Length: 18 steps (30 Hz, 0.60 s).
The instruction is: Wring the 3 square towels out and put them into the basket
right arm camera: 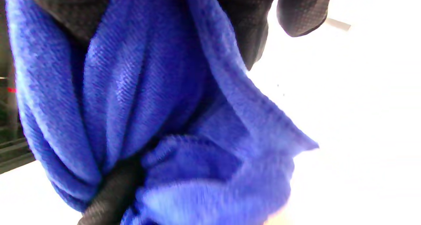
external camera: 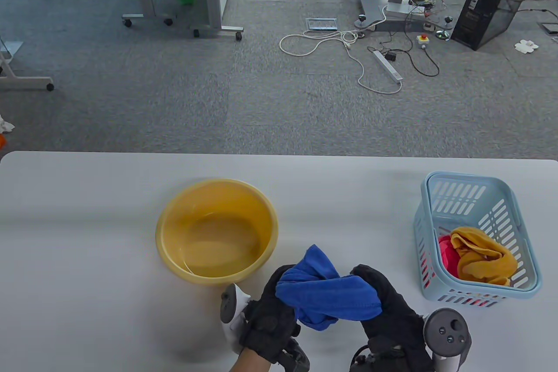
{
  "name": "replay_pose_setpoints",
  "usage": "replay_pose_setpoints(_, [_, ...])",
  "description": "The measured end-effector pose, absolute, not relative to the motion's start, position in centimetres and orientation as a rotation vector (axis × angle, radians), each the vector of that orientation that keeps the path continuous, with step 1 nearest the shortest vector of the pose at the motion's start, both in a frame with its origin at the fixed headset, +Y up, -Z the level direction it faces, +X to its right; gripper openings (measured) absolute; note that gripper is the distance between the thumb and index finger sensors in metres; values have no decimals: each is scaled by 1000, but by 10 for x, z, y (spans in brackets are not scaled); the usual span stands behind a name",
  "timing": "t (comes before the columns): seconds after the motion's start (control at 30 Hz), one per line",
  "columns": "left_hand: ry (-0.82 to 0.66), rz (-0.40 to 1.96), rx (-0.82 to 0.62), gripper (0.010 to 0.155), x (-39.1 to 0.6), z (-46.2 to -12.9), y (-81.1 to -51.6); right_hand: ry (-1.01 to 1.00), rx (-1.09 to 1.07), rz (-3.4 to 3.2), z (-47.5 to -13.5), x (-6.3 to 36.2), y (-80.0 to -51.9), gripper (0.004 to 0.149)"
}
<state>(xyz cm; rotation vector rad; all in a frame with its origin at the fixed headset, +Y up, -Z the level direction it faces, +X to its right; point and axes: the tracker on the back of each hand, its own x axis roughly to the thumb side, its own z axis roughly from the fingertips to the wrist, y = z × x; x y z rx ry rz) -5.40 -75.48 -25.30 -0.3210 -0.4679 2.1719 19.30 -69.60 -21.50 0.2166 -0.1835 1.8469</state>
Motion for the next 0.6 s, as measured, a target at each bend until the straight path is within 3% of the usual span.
replay_pose_setpoints(0.3, [-501, 2500, -442, 42, -36, -247, -761, 224, 298, 1742, -224, 169, -721, 76])
replay_pose_setpoints(0.47, [-443, 2446, -432, 42, -45, -249, -765, 324, 411, 1798, -224, 179, -708, 101])
replay_pose_setpoints(0.6, [-420, 2277, -350, 42, -56, -251, -764, 258, 502, 1823, -217, 195, -684, 115])
